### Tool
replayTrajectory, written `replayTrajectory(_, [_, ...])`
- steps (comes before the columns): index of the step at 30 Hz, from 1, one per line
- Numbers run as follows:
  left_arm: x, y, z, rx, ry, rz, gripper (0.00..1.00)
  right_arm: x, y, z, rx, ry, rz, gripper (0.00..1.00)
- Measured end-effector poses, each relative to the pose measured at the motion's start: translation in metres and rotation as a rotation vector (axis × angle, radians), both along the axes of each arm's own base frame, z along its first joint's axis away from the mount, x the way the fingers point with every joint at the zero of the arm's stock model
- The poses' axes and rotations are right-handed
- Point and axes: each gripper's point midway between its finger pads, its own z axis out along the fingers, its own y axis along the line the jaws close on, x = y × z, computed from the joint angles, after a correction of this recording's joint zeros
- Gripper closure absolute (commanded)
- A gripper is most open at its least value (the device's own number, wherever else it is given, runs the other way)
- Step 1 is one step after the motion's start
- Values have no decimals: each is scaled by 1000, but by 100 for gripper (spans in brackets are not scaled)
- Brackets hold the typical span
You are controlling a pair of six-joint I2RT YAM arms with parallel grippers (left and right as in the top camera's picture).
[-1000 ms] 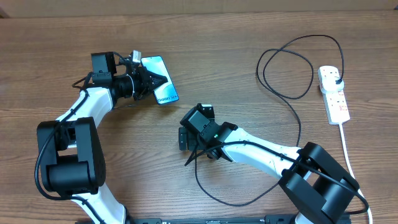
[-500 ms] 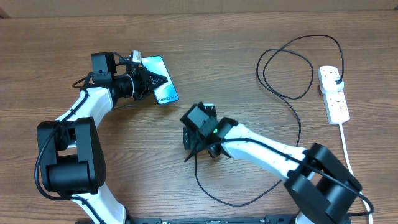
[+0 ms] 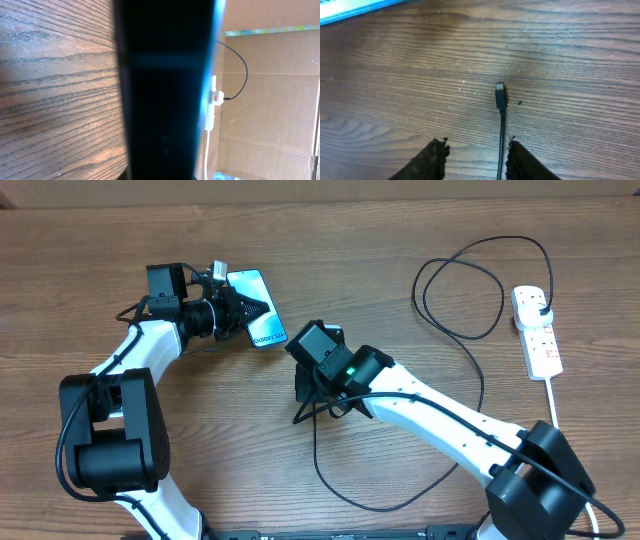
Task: Plug charger to phone and switch on socket
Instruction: 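Lower the open right gripper around the black USB-C cable tip, then close the right gripper on the cable just below the USB-C plug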
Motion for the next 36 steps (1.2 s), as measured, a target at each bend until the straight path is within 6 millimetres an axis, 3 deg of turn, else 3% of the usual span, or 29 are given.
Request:
replayTrajectory(9, [0,0,0,0,0,0,96,1,-3,-45,-120,8,1,58])
replayTrajectory(16, [0,0,0,2,0,1,96,5,3,-55,-113,-3,2,55])
replayTrajectory(23, [0,0,0,2,0,1,96,3,1,-78,-151,30,4,54])
replayTrajectory(31, [0,0,0,2,0,1,95,2,1,-87,-162,43,6,54])
replayTrajectory(36, [0,0,0,2,0,1,96,2,1,-87,-162,42,6,49])
